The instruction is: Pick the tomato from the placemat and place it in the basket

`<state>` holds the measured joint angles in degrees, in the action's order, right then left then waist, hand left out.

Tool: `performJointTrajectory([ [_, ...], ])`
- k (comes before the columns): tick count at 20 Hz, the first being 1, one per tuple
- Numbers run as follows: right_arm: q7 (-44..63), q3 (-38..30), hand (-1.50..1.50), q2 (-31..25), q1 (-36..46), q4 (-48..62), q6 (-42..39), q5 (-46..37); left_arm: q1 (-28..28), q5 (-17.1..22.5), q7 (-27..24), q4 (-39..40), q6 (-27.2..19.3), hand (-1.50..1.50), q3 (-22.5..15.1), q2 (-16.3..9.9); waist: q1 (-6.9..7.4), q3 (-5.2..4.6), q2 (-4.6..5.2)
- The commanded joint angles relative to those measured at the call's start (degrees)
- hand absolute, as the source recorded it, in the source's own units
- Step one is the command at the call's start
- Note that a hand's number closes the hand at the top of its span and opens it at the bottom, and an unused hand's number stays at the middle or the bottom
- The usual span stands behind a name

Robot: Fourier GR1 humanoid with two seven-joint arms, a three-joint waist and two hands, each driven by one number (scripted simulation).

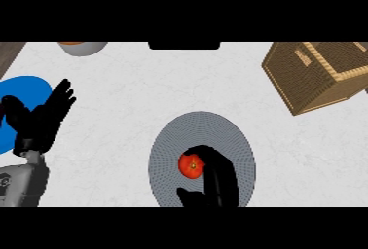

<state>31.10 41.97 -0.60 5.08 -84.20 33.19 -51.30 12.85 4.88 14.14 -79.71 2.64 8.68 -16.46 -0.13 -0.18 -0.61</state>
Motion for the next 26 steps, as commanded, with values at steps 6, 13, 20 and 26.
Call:
performJointTrajectory([
  [6, 0.5, 2.0, 1.5, 0.5, 4.6, 7.8, 1.5, -0.2, -0.3, -0.3, -1.3, 0.5, 1.6, 0.0, 0.9, -0.4, 0.35, 0.19, 0.61],
  [13, 25.1, -19.7, 1.5, 0.6, 23.4, 17.1, -5.4, 4.2, 2.0, -1.1, -1.8, 0.2, 1.2, 0.0, -1.5, 1.3, 3.81, -0.18, 2.65],
  [20, 35.2, -29.0, 1.5, 0.6, 42.9, 28.4, -0.4, 2.6, 4.4, -1.8, -1.2, 0.6, 2.0, 0.0, -3.8, 2.4, 8.07, 0.1, 3.15],
  [26, 32.3, -34.0, 1.5, 0.3, 56.2, 36.5, 8.2, -7.2, 5.1, -1.9, -0.8, 1.1, 1.6, 0.0, -3.5, 2.2, 8.35, -0.06, 3.0],
])
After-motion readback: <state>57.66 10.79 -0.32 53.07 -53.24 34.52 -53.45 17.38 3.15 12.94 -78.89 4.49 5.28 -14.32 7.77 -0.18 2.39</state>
